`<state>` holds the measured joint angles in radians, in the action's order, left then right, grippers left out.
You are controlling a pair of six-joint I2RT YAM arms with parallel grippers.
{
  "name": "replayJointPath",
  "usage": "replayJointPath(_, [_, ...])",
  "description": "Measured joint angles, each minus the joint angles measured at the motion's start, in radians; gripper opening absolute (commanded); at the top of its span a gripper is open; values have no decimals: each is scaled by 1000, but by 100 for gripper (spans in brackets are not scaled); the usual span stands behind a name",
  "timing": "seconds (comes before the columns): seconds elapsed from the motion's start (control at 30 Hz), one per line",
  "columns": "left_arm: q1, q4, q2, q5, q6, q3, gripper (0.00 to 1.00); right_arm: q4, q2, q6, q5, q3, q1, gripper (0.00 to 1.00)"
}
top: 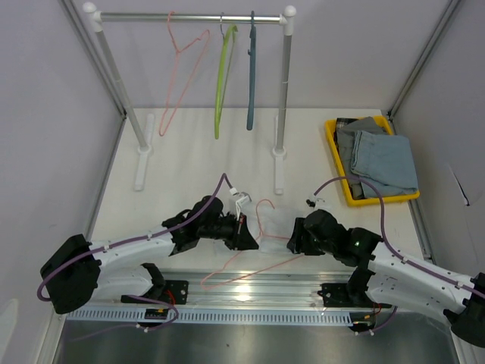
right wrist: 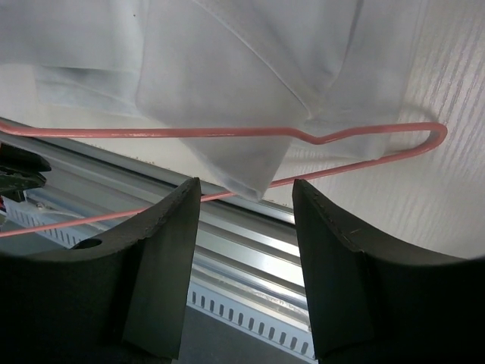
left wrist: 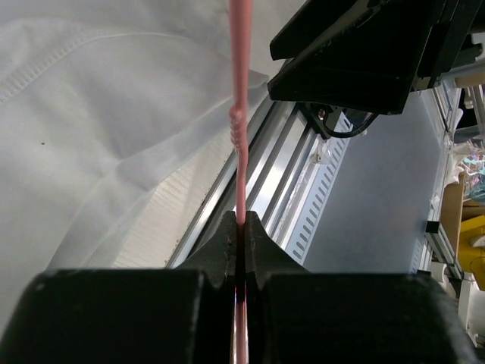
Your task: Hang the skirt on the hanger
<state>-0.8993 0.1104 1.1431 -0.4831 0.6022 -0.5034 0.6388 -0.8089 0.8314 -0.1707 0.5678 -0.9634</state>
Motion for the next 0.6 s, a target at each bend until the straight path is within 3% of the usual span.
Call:
replayJointPath(0.47, [71, 39, 11, -46, 0, 0, 0, -56, -73, 23, -35, -27, -16, 50])
replayJointPath(0.6, [72, 43, 17, -53, 0, 0, 0, -83, -112, 23, -61, -27, -16, 39])
